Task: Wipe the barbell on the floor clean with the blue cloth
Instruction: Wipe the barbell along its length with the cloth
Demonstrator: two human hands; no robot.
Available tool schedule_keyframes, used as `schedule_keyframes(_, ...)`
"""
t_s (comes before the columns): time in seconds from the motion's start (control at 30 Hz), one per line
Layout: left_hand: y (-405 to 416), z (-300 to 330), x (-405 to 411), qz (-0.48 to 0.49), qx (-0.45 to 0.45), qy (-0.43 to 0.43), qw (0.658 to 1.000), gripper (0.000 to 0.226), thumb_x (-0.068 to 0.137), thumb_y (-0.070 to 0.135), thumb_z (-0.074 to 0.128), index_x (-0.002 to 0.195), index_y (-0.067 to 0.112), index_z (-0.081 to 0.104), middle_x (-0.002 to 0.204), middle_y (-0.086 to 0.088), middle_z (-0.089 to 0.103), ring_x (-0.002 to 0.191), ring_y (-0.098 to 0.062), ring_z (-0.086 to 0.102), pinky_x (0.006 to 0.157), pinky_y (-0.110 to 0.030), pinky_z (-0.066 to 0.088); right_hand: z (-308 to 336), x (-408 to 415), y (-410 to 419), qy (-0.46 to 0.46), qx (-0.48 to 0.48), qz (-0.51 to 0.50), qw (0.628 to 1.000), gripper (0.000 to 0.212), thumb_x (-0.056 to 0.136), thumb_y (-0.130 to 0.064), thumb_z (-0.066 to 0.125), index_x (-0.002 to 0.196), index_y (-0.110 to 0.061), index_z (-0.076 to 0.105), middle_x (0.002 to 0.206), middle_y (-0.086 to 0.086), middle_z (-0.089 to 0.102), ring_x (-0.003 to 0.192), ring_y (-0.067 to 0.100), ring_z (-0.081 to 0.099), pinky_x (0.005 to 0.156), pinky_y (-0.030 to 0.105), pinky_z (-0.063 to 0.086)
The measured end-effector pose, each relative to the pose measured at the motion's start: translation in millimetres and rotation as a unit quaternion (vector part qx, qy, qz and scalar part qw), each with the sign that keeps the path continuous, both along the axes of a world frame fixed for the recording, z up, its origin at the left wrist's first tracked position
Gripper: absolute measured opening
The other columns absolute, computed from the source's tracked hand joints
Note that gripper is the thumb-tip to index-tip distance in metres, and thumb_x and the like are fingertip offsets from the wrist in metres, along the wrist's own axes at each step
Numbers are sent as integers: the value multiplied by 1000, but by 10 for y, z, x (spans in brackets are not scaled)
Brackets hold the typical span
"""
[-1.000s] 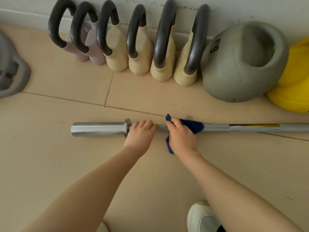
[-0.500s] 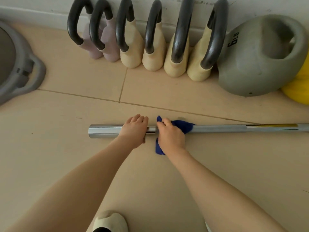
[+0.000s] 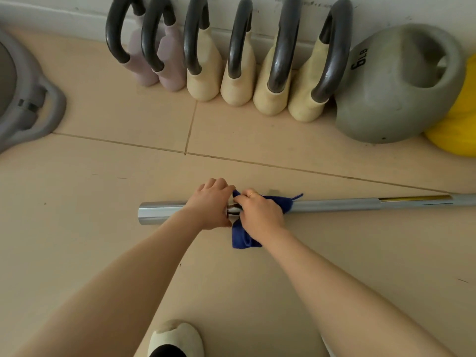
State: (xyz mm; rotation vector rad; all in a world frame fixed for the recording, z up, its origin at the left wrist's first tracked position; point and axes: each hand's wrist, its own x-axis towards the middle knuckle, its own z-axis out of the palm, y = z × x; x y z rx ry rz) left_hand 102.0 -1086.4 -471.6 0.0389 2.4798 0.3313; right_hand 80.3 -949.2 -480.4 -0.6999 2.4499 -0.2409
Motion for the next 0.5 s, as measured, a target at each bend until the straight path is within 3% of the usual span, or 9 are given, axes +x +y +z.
schedule_keyframes(0.13,25,-42,115,-6,27,-68,997,94,76,39,71,147,14,15,151,-3,26,137,-23,29,109,-36,29,-40,-190,316,7,53,-28,998,24,89,-11,42,105,-19,58,113,6,52,92,32,59,71,37,47)
schedule_keyframes(0.27,15,-62,152,16,64,-88,994,86,77,39,68,146,14,22,144,-4,35,130,-23,35,105,-34,33,-23,58,107,41,91,-54,994,22,92,-9,41,107,-13,56,111,7,52,90,33,61,64,35,45)
schedule_keyframes(0.4,44,-75,128,-19,49,-109,993,81,77,41,68,144,16,29,138,-5,40,127,-24,37,104,-33,33,-39,201,88,11,48,-5,999,24,93,-14,43,114,-17,55,114,5,50,89,32,60,62,36,43)
schedule_keyframes(0.5,60,-110,141,-25,30,-128,991,83,76,45,70,143,16,29,134,-5,47,125,-24,42,101,-36,36,4,-40,382,0,82,40,996,25,90,-11,43,109,-18,58,113,5,52,93,34,60,66,35,42)
